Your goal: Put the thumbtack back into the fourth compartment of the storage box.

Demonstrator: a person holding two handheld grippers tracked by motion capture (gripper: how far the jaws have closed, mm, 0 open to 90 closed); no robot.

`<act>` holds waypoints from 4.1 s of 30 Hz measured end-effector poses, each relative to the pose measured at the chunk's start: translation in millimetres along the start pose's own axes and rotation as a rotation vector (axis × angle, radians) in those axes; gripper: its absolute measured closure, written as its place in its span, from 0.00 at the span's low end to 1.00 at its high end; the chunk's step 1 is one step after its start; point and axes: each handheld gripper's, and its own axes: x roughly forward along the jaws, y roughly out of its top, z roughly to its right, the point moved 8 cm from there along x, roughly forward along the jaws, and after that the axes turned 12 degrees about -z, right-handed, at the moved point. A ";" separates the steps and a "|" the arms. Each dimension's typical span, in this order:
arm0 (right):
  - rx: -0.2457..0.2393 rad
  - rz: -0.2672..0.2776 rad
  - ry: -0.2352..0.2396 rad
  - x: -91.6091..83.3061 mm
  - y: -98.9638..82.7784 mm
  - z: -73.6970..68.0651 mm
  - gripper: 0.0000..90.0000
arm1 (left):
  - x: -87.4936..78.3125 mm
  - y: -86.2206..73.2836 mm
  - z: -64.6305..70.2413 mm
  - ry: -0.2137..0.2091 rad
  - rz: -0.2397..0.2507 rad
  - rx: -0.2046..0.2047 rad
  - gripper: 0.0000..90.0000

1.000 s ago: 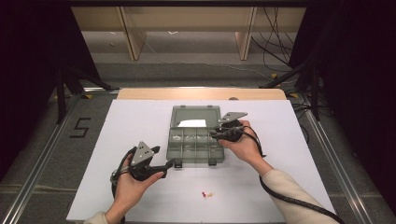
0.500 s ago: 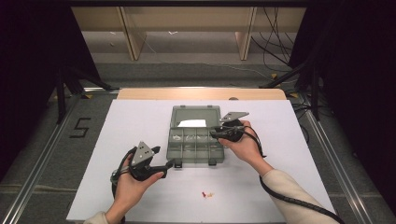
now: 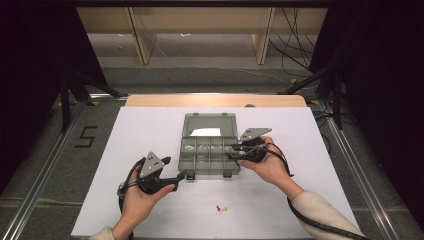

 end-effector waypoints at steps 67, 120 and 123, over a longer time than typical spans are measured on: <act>-0.258 -0.165 0.197 -0.6 -64.5 -105.8 0.93 | 3.4 -0.6 1.1 -0.011 -0.009 0.022 0.30; -0.165 -0.054 0.099 -14.3 -43.2 -72.2 0.93 | 6.0 -1.8 1.9 -0.011 -0.021 0.029 0.30; -0.168 -0.059 0.103 -15.7 -42.5 -70.5 0.93 | 6.0 -1.6 1.8 -0.009 -0.021 0.032 0.30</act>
